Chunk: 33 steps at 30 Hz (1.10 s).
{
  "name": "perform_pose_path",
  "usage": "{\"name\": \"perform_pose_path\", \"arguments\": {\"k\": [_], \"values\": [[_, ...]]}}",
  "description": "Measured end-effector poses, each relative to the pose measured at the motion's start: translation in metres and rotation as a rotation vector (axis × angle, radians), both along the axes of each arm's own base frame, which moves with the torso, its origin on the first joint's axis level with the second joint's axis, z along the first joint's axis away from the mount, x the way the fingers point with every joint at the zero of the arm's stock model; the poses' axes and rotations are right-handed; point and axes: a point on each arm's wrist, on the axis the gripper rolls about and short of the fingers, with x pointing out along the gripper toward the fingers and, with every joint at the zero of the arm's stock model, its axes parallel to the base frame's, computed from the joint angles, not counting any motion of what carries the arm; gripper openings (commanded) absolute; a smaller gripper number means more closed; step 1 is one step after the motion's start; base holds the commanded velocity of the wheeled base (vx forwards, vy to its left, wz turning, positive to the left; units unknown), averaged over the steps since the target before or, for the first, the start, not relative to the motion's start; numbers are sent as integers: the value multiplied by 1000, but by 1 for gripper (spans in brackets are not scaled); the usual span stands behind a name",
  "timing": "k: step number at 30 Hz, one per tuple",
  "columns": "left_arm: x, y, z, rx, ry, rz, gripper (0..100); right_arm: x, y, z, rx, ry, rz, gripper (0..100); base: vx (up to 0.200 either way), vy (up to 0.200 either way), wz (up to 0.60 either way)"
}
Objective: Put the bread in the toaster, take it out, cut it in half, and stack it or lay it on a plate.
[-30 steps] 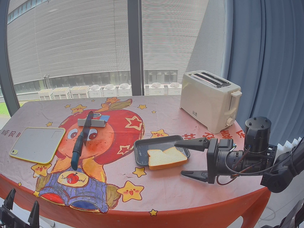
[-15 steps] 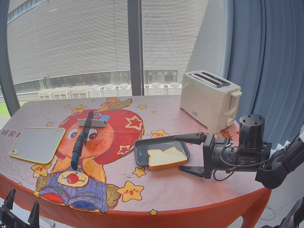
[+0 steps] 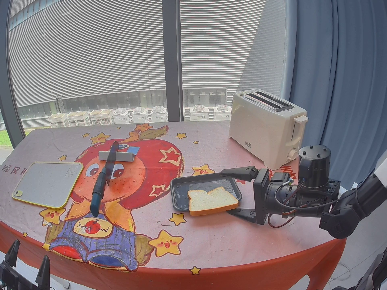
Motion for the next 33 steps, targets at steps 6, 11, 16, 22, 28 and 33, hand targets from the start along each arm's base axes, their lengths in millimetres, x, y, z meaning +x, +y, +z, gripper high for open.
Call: {"name": "perform_pose_path", "arguments": {"k": [6, 11, 16, 22, 28, 33], "values": [[0, 0, 0, 0, 0, 0, 100, 1, 0, -1, -1, 1, 0, 100, 0, 0, 0], [0, 0, 0, 0, 0, 0, 100, 1, 0, -2, -2, 5, 0, 0, 0, 0, 0], [0, 0, 0, 0, 0, 0, 100, 2, 0, -8, -17, 26, -9, 0, 0, 0, 0], [0, 0, 0, 0, 0, 0, 100, 5, 0, -18, -41, 46, -34, 0, 0, 0, 0], [0, 0, 0, 0, 0, 0, 100, 5, 1, -21, -46, 51, -35, 0, 0, 0, 0], [0, 0, 0, 0, 0, 0, 100, 3, 1, -20, -46, 49, -31, 0, 0, 0, 0]]}}
